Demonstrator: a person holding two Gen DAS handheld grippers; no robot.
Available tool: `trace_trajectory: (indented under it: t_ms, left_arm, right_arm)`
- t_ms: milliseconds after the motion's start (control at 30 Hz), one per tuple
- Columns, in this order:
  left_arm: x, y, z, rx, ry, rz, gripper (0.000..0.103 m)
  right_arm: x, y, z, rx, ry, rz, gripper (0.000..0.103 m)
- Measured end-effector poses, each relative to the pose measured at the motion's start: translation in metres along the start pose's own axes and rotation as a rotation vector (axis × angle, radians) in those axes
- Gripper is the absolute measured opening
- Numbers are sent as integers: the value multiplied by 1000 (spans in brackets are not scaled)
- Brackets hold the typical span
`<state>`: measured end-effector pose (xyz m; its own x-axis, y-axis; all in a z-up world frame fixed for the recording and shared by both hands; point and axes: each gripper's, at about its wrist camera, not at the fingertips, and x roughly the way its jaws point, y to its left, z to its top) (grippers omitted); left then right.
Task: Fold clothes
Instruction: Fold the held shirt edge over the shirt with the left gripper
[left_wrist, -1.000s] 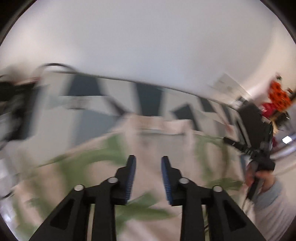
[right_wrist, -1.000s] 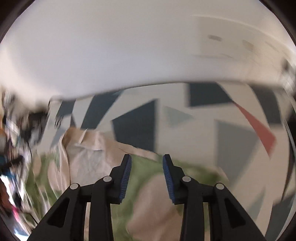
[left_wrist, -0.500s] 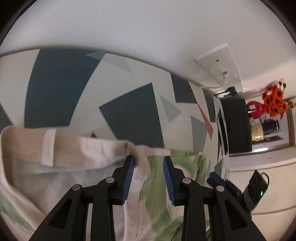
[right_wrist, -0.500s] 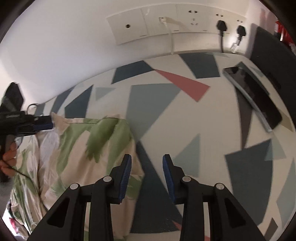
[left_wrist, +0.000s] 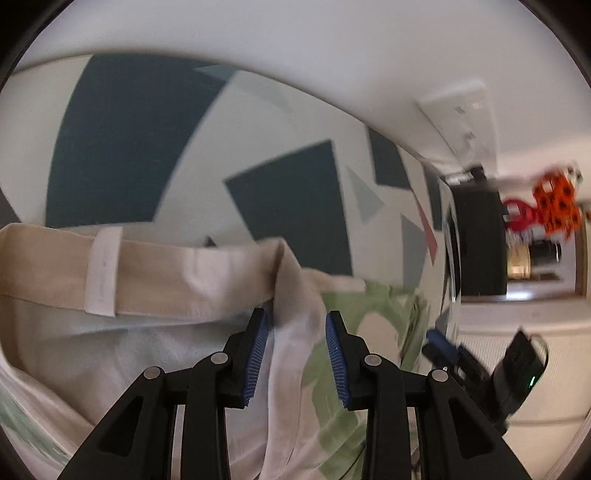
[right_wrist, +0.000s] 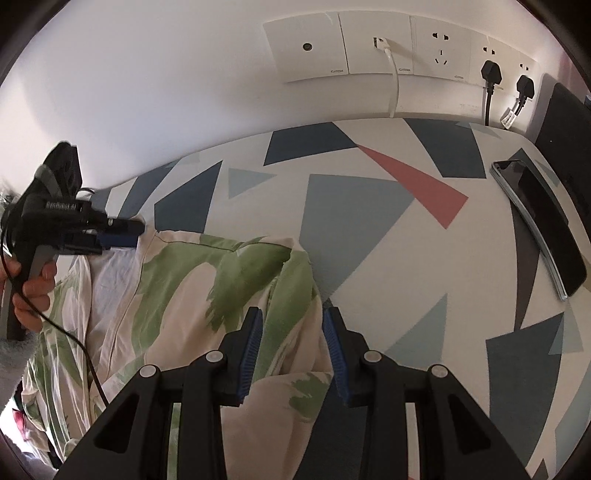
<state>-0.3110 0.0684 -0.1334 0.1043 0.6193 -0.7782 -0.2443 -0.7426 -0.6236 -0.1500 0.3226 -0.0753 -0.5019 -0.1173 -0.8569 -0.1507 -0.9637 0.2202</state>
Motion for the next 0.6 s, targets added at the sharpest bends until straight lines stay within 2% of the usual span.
trace_trajectory:
  t_ms: [100, 300, 433, 500, 600]
  left_arm:
    - [4, -4, -6, 12, 16, -23, 32]
    - [-16, -17, -1, 17, -86, -206, 32]
    - [-31, -21, 4, 46, -95, -262, 32]
    - [-31, -17, 3, 51, -82, -262, 32]
    - [-28, -4, -3, 45, -42, -215, 32]
  right_arm:
    - [-1, 2, 0, -5, -1, 4, 37]
    - [5, 24, 5, -54, -3, 17, 37]
    - [23, 27, 8, -95, 35, -89, 37]
    - [28, 19, 9, -68, 40, -131, 37]
    - [28, 0, 11, 28, 41, -128, 37]
